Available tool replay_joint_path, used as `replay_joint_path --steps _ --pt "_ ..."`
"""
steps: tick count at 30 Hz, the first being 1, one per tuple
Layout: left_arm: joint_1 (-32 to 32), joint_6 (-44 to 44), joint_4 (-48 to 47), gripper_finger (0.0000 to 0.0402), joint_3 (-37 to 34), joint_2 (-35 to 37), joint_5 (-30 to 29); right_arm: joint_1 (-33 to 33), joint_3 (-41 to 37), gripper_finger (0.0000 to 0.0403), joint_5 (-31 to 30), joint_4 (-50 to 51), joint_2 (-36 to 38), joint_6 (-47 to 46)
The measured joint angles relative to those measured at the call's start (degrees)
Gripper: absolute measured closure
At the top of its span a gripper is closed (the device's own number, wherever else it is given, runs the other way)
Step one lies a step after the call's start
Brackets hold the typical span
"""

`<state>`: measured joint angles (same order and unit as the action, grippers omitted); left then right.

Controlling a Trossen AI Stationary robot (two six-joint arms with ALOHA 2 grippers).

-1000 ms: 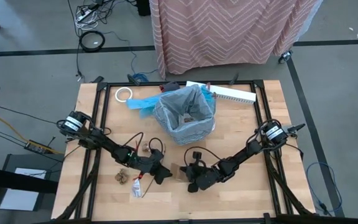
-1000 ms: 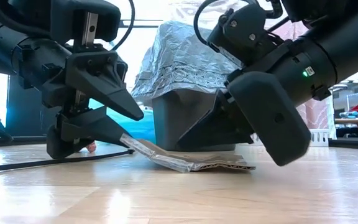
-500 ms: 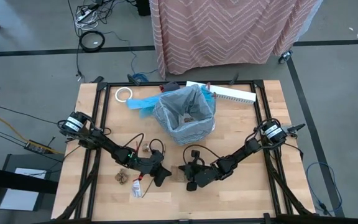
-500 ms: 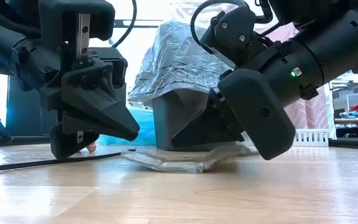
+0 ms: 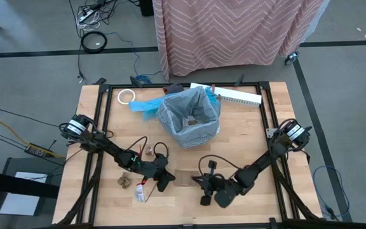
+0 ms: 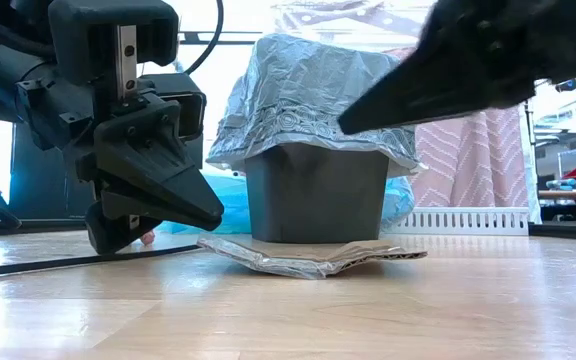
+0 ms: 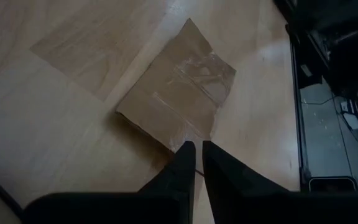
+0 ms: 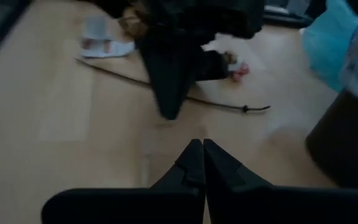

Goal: Place trash/remove bag and relplace
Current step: Put the cardboard piece inside the black trash bin

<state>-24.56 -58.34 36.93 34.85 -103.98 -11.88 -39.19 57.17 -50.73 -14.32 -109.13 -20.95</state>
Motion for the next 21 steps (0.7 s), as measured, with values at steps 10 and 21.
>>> replay_joint_path --steps 10,21 --pt "0.0 3.3 -0.8 0.0362 0.0 0.0 2.8 1.4 0.0 0.0403 4.2 5.0 -6.3 -9.5" --pt "-0.4 5.4 -1.6 0.0361 -0.3 0.1 8.5 3.0 0.1 0.0403 6.3 2.6 -9.4 -10.6"
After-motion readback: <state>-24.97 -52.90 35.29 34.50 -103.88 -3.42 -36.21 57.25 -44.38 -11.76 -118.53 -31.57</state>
